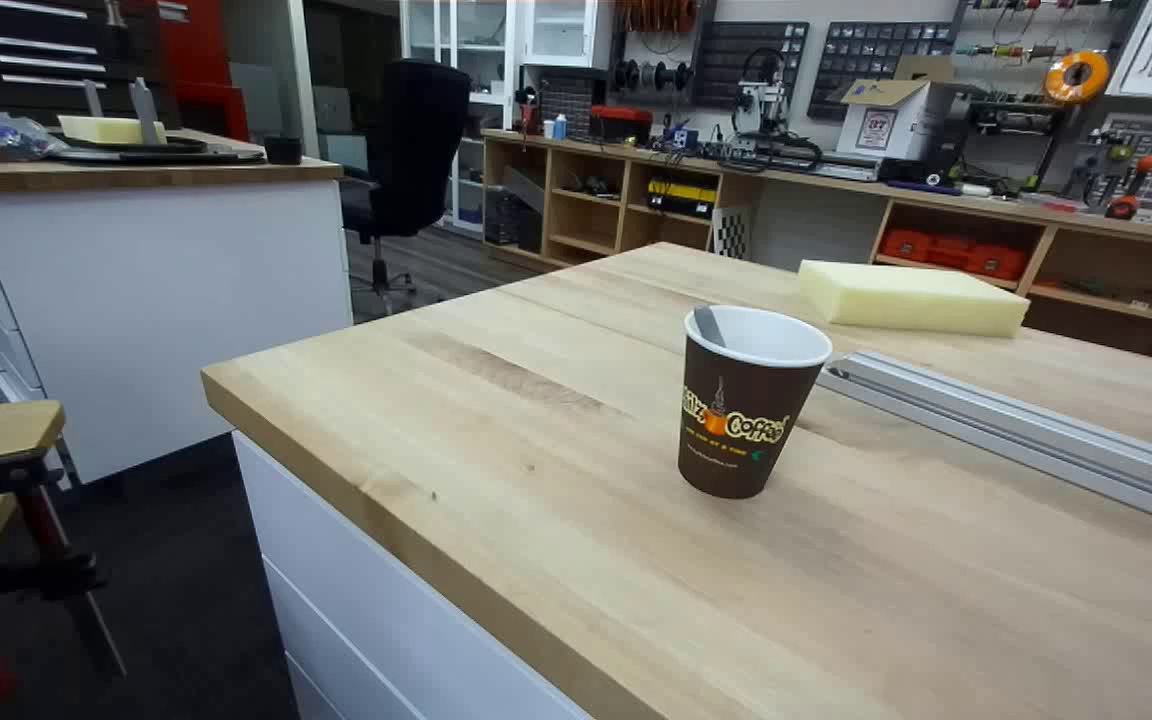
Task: Pick up the marker from the cup and put it on the table
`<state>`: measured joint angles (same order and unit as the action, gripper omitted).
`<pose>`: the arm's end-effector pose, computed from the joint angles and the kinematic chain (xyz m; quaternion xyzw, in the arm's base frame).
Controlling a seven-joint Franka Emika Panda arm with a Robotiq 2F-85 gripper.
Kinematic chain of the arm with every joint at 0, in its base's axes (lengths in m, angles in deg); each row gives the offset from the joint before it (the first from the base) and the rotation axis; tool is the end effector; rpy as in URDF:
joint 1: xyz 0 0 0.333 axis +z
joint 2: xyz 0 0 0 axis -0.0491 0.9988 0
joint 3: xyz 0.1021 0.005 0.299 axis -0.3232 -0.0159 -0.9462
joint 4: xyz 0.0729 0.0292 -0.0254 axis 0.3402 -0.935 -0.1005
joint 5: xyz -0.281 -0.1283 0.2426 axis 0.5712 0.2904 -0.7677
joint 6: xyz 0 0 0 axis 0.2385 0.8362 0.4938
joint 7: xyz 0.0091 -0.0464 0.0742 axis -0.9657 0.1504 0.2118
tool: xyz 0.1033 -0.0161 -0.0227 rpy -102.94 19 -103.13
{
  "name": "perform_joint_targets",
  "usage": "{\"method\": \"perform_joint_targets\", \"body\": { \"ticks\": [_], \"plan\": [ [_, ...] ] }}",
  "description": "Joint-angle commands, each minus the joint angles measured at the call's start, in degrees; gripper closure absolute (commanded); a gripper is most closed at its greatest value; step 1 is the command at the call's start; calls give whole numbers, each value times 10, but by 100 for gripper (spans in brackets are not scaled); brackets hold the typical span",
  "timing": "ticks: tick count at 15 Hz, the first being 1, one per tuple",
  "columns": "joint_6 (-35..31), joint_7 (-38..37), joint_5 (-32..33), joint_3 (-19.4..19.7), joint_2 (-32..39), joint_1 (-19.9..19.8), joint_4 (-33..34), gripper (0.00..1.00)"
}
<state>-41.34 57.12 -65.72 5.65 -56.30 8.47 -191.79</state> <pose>0.2916 0.1922 0.5502 -0.9865 0.0236 0.1185 0.1101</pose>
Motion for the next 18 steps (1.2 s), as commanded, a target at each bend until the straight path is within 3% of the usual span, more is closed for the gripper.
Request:
{"method": "perform_joint_targets", "body": {
  "ticks": [1,18],
  "plan": [
    [4,6,-5,-10,-1,-14,2,0],
    [-4,25,27,-7,19,-38,-5,0]
  ]
}}
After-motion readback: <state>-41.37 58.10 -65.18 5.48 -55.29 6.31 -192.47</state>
